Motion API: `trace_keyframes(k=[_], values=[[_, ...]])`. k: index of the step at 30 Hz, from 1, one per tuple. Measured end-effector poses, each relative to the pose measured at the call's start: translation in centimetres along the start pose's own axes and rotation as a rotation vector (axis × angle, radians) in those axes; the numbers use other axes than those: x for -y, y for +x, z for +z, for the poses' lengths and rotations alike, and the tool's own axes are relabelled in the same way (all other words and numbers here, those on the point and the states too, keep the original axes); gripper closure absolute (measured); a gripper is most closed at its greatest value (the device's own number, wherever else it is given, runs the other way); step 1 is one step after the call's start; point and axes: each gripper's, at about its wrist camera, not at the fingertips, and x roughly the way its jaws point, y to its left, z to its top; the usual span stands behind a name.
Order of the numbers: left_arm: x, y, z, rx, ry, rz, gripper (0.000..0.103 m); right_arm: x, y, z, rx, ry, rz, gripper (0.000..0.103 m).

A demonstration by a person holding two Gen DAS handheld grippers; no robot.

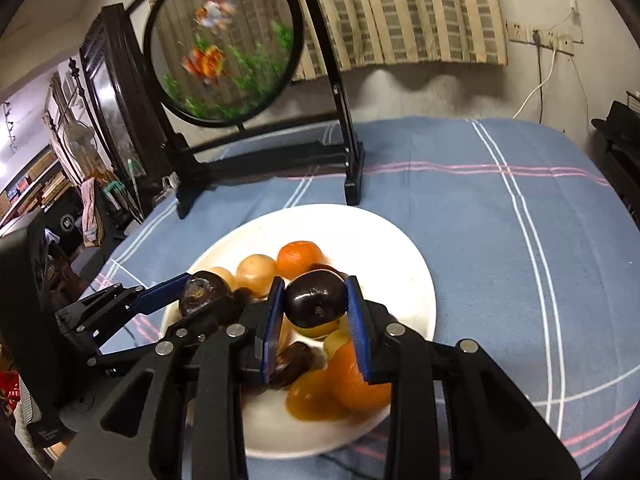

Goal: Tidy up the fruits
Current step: 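Carry both plums over the plate and open both grippers, then withdraw both open grippers from the full plate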

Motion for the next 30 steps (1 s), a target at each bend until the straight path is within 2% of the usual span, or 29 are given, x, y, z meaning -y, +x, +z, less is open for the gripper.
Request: trace_keyframes(k=[5, 9, 11, 13, 15, 17, 27, 30], values=[[-0.4, 0.4, 0.2, 0.016, -0.009, 0.015, 0.051, 0.3, 1.6, -0.1, -0.031, -0.014, -0.008, 0.07], [-0.2, 0.1, 0.2, 0.039, -0.001, 0.031, 0.039, 0.4, 2.7, -0.4, -0.071, -0.015, 0.001, 0.07], [-0.1, -0.1, 0.2, 0.047, 0.005, 0.038, 0.038, 0.4, 3.0, -0.7, -0.086, -0.016, -0.009, 0.068], [-0.3, -0.4, 0.2, 0.056, -0.001, 0.048, 0.036, 0.5, 2.6, -0.7, -0.067, -0.02, -0.058, 0.045], [-0.6, -0.8, 0.2, 0.063, -0.018, 0.045, 0.031, 0.8, 1.9, -0.7, -0.036, -0.017, -0.074, 0.04], [-0.8, -1.3, 0.2, 0.075, -0.028, 0.054, 0.029, 1.0, 1.0, -0.7, -0.02, -0.002, -0.041, 0.04], [-0.8, -5.6, -1.7, 0.12, -0.041, 0.057, 0.024, -0.6, -4.1, -2.2, 0.042, 0.0, -0.017, 0.04], [-0.7, -7.2, -2.5, 0.138, -0.047, 0.068, 0.018, -1.1, -5.4, -3.3, 0.042, -0.009, -0.01, 0.04]])
